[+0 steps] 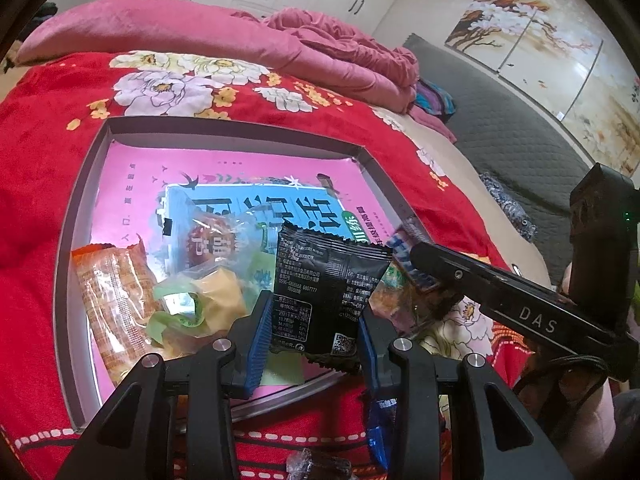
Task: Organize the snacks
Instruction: 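Lower the black bag with left tool while right tool lowers the chocolate bar into tray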
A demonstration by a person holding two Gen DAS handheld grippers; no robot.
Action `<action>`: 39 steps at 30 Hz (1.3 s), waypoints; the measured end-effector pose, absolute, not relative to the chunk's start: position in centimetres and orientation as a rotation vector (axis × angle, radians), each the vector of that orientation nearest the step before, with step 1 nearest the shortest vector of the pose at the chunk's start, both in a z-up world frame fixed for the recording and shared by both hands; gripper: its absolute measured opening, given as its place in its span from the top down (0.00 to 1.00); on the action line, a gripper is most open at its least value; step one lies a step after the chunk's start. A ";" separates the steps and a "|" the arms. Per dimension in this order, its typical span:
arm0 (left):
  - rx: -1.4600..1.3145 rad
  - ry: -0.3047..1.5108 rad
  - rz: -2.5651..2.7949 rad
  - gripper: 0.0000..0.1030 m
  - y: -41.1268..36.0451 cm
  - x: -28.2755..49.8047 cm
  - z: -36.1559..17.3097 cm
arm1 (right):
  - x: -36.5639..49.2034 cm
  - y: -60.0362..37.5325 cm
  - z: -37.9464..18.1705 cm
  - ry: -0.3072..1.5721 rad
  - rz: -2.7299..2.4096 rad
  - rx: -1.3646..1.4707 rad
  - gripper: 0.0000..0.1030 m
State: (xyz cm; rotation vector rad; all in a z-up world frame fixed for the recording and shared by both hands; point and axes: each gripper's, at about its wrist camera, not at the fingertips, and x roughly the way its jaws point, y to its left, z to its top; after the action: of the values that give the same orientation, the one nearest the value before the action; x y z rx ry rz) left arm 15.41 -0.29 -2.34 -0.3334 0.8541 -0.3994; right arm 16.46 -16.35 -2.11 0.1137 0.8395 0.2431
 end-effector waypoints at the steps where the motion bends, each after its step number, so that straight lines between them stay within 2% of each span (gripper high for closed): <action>1: -0.334 0.854 -0.399 0.61 -0.3 15.4 -2.3 | 16.5 -16.3 -2.1 0.840 0.242 0.113 0.72; 16: -0.360 0.863 -0.397 0.61 -0.1 15.5 -2.6 | 16.2 -16.3 -2.4 0.854 0.245 0.099 0.72; 39: -0.382 0.844 -0.416 0.42 0.1 15.3 -2.0 | 15.6 -17.0 -1.6 0.849 0.236 0.126 0.72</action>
State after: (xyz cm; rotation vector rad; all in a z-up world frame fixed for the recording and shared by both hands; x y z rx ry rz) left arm 15.32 0.07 -1.98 -0.3817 0.8436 -0.4157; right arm 15.57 -16.96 -1.57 0.1258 0.8486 0.2355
